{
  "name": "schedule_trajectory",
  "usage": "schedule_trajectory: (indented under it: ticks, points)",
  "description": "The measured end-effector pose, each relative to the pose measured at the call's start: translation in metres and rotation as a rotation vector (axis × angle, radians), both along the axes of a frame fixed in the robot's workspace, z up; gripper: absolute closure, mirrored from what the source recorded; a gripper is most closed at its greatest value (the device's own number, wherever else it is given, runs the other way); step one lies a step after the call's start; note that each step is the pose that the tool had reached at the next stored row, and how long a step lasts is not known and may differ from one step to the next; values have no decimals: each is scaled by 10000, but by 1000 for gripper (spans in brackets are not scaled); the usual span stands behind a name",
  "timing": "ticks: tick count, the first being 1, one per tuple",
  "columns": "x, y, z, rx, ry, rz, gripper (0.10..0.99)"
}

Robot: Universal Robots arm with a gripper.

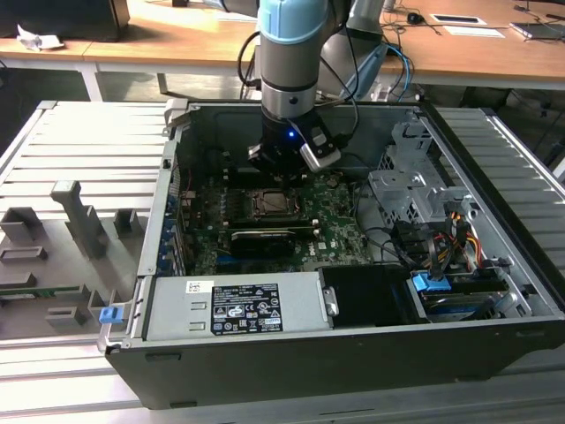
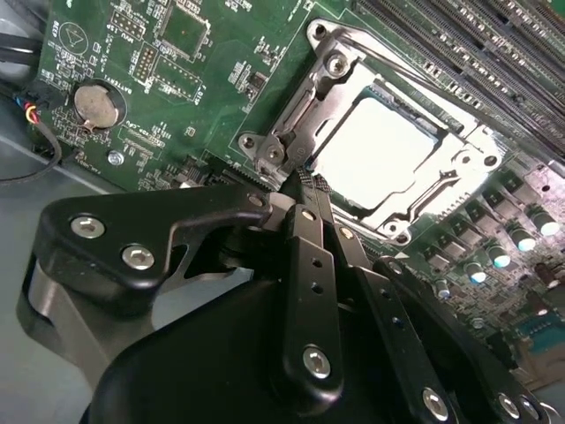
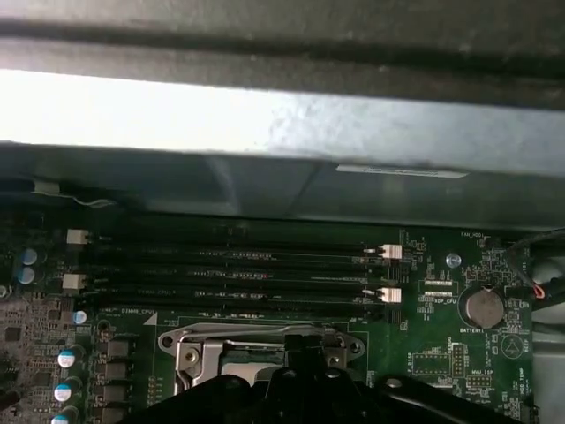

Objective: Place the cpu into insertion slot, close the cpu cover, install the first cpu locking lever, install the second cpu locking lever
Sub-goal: 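Install the second cpu locking lever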

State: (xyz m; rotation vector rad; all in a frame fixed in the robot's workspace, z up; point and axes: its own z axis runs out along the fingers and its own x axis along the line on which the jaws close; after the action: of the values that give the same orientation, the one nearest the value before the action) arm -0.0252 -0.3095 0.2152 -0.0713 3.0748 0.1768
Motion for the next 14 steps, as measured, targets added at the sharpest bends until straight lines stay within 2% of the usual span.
schedule_trajectory:
  ticks: [1, 4, 7, 14]
  points:
    - [0, 0, 22, 1, 0, 0, 980]
    - [0, 0, 202, 2, -1, -2, 980]
    - [-3, 0, 330, 3, 0, -1, 980]
    - [-11, -105, 329, 3, -1, -1, 980]
